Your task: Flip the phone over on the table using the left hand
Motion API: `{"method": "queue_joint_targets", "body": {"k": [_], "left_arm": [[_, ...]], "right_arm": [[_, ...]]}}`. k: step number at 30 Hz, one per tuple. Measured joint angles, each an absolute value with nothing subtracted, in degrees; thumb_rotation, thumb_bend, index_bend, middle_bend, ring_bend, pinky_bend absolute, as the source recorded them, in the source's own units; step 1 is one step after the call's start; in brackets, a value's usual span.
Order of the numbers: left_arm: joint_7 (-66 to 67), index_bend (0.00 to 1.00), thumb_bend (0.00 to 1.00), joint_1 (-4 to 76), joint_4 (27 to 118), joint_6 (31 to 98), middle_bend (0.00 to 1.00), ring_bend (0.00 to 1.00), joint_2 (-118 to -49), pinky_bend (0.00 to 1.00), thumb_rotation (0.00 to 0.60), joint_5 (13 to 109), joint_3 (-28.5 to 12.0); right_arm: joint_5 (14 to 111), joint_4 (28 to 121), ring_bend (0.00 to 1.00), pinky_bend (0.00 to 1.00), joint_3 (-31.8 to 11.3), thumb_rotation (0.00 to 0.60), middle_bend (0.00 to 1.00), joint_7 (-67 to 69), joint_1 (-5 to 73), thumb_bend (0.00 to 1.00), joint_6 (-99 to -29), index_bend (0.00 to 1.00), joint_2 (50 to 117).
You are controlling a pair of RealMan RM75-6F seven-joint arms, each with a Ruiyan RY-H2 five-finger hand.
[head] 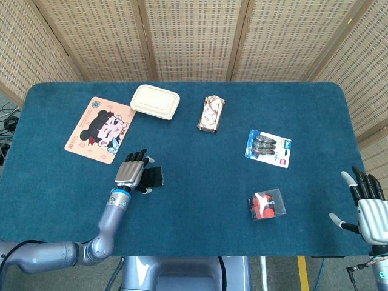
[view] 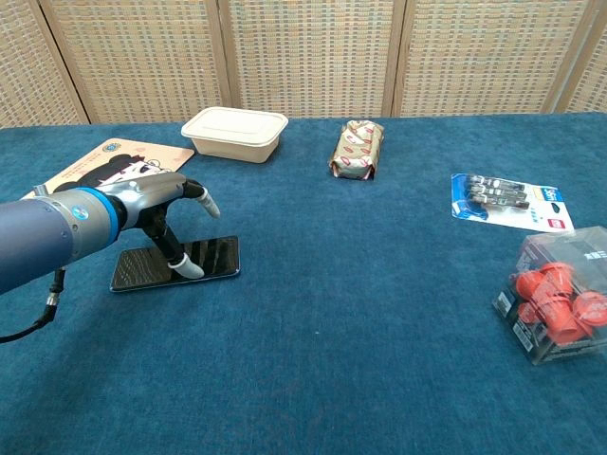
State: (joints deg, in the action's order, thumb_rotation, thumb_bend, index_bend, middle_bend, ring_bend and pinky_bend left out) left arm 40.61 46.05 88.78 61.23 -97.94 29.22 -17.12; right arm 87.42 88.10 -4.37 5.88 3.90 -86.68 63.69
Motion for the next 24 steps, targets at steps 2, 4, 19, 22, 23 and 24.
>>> {"method": "queue_joint_targets", "body": {"k": [2,4,19,22,23,24], "left_arm": [[41.58,0.24,0.06,46.89,88.19,62.21,0.0,0.0,-98.79,0.0,0.6,28.05,-17.35],[42.51,0.24,0.06,47.6,87.73,62.96,0.0,0.0,-99.48,0.0,0.6,26.74,-17.57],[43.82,0.28,0.07,50.77,80.16,62.99,0.0,0.0,-105.02,0.0,0.6,22.34,-17.93],[43.92,0.34,0.07,51.22,78.72,63.03,0.0,0.0,-106.1,0.0,0.6,21.88,-18.05],[43.92,0.39,0.08,51.33,78.31,63.22,0.0,0.0,-106.4,0.0,0.6,21.77,-18.17],[43.93,0.42,0.08,51.41,77.99,63.3,0.0,0.0,-106.62,0.0,0.6,21.68,-18.25]], "right_arm": [[87.35,88.06,0.0,0.0,-4.38,0.6,0.0,6.01,3.92,0.0,-86.63,0.08,63.68],[87.24,88.04,0.0,0.0,-4.4,0.6,0.0,6.23,3.92,0.0,-86.56,0.08,63.61],[86.05,87.15,0.0,0.0,-4.64,0.6,0.0,7.61,4.3,0.0,-85.3,0.08,63.69],[85.83,87.03,0.0,0.0,-4.7,0.6,0.0,7.8,4.34,0.0,-85.14,0.08,63.7],[85.76,87.0,0.0,0.0,-4.72,0.6,0.0,7.85,4.35,0.0,-85.11,0.08,63.7],[85.66,86.96,0.0,0.0,-4.76,0.6,0.0,7.94,4.36,0.0,-85.07,0.08,63.69]]}}
